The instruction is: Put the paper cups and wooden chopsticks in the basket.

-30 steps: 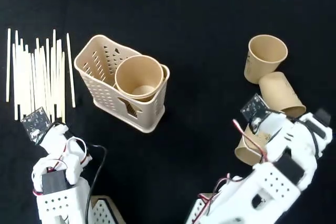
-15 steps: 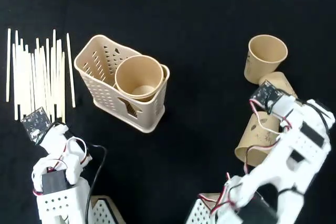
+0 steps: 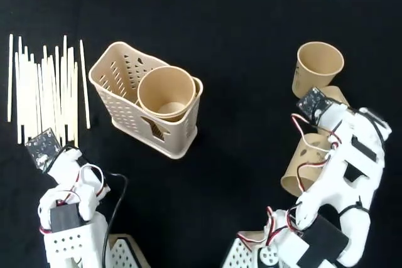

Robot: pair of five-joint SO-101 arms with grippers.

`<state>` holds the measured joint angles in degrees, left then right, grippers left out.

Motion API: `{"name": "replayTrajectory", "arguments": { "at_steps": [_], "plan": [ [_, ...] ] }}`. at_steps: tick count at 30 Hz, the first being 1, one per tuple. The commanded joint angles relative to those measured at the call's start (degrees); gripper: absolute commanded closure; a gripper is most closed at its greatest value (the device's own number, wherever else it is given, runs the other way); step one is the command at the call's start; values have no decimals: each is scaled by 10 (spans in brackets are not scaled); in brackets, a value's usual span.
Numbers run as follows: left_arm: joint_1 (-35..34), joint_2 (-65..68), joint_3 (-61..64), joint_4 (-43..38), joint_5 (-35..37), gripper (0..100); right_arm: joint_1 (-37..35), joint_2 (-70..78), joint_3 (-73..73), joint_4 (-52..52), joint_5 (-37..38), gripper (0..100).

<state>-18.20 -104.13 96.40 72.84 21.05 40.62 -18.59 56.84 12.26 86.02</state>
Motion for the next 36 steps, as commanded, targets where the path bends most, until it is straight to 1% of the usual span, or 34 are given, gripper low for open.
{"name": "replayTrajectory", "arguments": {
  "at_steps": [1, 3, 11, 16, 22, 24, 26, 30, 36],
  "plan": [
    [4, -3, 9, 3, 4, 970, -2, -2, -3, -24, -11, 971],
    [4, -3, 9, 3, 4, 970, 8, -2, -3, -24, -11, 987],
    [4, -3, 9, 3, 4, 970, 46, -3, -22, -24, -11, 986],
    [4, -3, 9, 3, 4, 970, 84, -3, -58, -23, -37, 986],
    [4, -3, 9, 3, 4, 970, 113, -4, -80, -14, -56, 986],
    [4, -3, 9, 3, 4, 970, 122, -4, -108, 33, -59, 986],
    [4, -3, 9, 3, 4, 970, 130, -4, -152, 105, -61, 986],
    [4, -3, 9, 3, 4, 970, 133, -4, -253, 245, -98, 986],
    [4, -3, 9, 3, 4, 970, 128, -4, -346, 366, -169, 986]
  ]
}}
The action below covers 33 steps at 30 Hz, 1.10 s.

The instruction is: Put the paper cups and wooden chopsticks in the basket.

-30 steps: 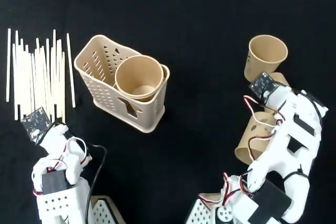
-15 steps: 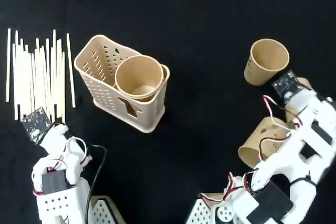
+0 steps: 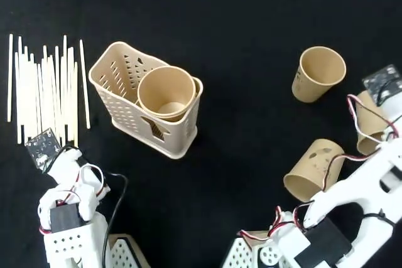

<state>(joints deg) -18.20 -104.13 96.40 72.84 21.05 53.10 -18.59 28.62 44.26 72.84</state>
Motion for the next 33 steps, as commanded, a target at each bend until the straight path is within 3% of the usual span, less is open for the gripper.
{"name": "replayTrajectory", "arguments": {
  "at_steps": [1, 6, 10, 17, 21, 27, 33],
  "plan": [
    [4, -3, 9, 3, 4, 970, 4, -4, -77, 66, -50, 986],
    [4, -3, 9, 3, 4, 970, 4, -7, -137, 145, -127, 986],
    [4, -3, 9, 3, 4, 970, -1, -51, -145, 151, -198, 986],
    [4, -3, 9, 3, 4, 970, -56, -202, -67, 165, -231, 986],
    [4, -3, 9, 3, 4, 970, -91, -303, -44, 185, -295, 986],
    [4, -3, 9, 3, 4, 970, -239, -360, -173, 380, -378, 986],
    [4, -3, 9, 3, 4, 970, -388, -248, -457, 573, -455, 986]
  ]
}}
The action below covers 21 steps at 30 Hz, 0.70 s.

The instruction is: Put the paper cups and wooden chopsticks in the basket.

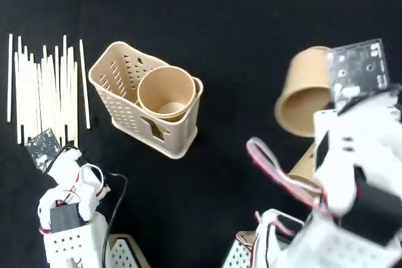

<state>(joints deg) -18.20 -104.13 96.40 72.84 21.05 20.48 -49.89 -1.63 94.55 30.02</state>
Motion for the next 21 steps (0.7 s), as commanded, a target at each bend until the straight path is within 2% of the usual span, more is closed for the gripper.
{"name": "replayTrajectory", "arguments": {
  "at_steps": [1, 4, 13, 21],
  "plan": [
    [4, -3, 9, 3, 4, 970, -72, 92, -183, 68, -34, 986],
    [4, -3, 9, 3, 4, 970, -93, 160, -213, 68, -36, 986],
    [4, -3, 9, 3, 4, 970, -336, 192, -251, 67, -12, 986],
    [4, -3, 9, 3, 4, 970, -478, 206, -314, 67, -55, 986]
  ]
}}
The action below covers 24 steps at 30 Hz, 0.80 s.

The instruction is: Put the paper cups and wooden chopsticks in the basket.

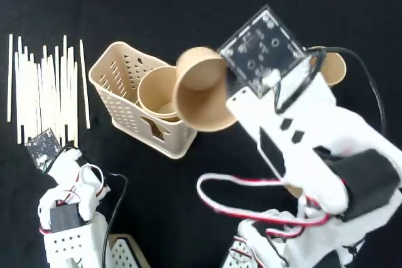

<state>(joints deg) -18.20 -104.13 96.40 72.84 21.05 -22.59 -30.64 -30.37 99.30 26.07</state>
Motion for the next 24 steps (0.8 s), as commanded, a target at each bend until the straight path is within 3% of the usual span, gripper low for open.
{"name": "replayTrajectory", "arguments": {
  "at_steps": [1, 15, 24],
  "plan": [
    [4, -3, 9, 3, 4, 970, -60, 20, -27, 19, -22, 986],
    [4, -3, 9, 3, 4, 970, -73, 120, -23, 19, -57, 986],
    [4, -3, 9, 3, 4, 970, 2, 178, 7, 19, -52, 985]
  ]
}}
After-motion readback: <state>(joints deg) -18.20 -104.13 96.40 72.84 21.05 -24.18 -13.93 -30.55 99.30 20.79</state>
